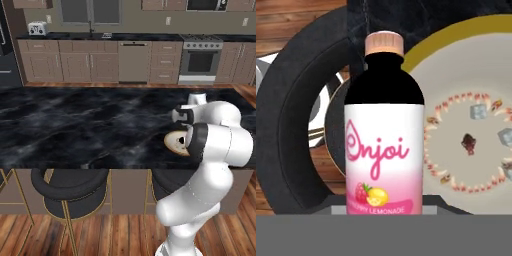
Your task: Open the fridge, grab two sodas, and place both sodas inside the bowl with ice on the dining counter.
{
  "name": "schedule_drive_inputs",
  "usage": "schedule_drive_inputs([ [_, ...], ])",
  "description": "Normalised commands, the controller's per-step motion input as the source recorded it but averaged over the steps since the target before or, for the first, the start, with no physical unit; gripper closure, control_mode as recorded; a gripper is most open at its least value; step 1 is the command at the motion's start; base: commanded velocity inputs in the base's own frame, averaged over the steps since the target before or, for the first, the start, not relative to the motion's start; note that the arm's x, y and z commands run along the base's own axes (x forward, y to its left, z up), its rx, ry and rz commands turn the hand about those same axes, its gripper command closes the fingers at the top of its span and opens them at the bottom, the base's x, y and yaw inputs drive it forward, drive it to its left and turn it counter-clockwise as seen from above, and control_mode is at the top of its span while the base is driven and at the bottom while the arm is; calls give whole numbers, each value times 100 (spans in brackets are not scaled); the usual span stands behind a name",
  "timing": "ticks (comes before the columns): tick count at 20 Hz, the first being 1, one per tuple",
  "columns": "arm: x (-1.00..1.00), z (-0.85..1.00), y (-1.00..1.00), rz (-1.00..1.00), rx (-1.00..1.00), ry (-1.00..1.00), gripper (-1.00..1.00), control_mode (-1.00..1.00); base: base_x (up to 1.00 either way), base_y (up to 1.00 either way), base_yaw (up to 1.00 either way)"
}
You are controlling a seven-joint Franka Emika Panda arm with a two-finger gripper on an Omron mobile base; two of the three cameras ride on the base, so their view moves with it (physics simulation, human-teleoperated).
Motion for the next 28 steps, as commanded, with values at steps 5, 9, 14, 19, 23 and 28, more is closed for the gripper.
schedule_drive_inputs([
  [5,29,-25,0,1,0,-1,100,-100,0,0,0],
  [9,15,-30,0,2,0,-1,100,-100,0,0,0],
  [14,15,-28,0,2,0,-1,100,-100,0,0,0],
  [19,23,-21,-3,2,0,0,100,-100,0,0,0],
  [23,28,-15,-7,3,0,0,100,-100,0,0,0],
  [28,24,-18,-9,4,0,-1,100,-100,0,0,0],
])
